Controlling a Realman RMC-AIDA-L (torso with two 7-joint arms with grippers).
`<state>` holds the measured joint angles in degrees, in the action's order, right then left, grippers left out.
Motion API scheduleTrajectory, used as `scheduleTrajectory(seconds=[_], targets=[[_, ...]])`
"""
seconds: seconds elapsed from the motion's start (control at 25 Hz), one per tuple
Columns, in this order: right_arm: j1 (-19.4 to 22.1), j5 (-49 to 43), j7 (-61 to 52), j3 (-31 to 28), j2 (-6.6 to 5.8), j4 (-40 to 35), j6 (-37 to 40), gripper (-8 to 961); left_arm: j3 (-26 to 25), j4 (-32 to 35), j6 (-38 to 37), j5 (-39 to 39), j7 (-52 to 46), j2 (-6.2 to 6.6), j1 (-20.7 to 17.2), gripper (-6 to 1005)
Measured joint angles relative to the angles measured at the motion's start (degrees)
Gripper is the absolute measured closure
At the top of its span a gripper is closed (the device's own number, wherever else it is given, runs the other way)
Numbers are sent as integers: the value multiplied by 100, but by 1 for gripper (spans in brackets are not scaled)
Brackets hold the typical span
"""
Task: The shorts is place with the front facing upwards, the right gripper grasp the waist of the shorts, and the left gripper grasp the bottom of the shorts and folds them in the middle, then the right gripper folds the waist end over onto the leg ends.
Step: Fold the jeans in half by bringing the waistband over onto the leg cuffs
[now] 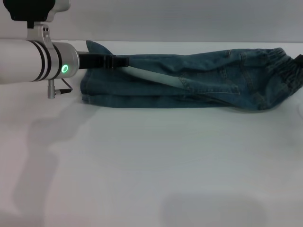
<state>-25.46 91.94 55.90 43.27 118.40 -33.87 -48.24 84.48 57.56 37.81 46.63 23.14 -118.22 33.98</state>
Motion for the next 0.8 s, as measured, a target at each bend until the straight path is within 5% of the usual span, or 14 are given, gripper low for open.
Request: scheduleTrajectory(seconds=[0.8], targets=[[39,11,-201,72,-1,-151,-140,934,111,-9,-1,57,13,-17,9,145]])
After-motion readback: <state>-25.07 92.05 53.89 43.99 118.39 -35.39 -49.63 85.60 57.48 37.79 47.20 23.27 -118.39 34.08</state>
